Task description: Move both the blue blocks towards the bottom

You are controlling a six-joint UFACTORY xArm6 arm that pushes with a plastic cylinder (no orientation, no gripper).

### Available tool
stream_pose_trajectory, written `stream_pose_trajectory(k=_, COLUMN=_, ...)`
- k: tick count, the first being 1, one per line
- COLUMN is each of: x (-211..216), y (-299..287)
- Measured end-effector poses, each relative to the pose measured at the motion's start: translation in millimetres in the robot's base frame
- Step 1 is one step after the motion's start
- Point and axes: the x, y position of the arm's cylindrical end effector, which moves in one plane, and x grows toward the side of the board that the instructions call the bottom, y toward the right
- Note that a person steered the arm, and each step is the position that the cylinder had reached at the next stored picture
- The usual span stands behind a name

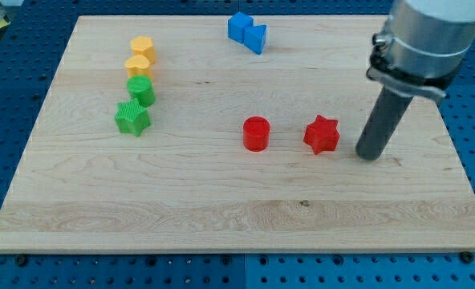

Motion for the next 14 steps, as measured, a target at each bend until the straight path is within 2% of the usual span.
stream_pose_trajectory(k=1, x=-71.8, y=-4.1)
stream_pose_trajectory(k=2, x=-125.8, y=-61.3)
stream_pose_trajectory(k=3, x=-155.7, y=-146.5)
stream_pose_trajectory(k=5, x=-237.2, y=-274.0)
stream_pose_trajectory(k=6, x=-290.7, y=-282.1)
stream_pose_trajectory(k=9, x=-290.2, y=-239.8)
stream_pose_trajectory(k=11, x=-280.0, y=-232.1)
stream_pose_trajectory(k=14, x=-232.6, y=-175.1)
